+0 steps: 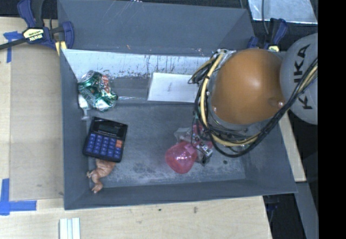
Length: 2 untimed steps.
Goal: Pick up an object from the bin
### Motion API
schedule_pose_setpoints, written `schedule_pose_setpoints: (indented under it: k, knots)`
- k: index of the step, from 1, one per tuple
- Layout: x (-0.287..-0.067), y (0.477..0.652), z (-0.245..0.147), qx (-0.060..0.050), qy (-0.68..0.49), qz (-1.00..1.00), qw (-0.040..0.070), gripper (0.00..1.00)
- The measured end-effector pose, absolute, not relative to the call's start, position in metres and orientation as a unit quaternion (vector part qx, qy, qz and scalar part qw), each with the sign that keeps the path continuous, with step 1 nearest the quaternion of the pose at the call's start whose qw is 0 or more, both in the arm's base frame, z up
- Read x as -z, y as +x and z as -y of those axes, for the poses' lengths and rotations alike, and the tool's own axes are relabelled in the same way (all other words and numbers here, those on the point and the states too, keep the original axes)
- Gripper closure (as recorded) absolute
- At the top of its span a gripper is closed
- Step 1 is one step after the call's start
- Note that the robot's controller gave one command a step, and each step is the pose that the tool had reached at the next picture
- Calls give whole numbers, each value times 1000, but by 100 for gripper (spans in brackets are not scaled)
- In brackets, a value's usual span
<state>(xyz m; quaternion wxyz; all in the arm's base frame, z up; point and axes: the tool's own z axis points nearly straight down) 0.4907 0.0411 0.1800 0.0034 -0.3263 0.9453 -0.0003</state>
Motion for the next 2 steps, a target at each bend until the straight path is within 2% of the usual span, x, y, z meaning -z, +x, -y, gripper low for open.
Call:
schedule_pose_setpoints:
  k: [1,2]
  knots:
    - [-180,491,-41,0,-326,-945,3,100]
    - [-230,491,-46,-1,-326,-945,1,100]
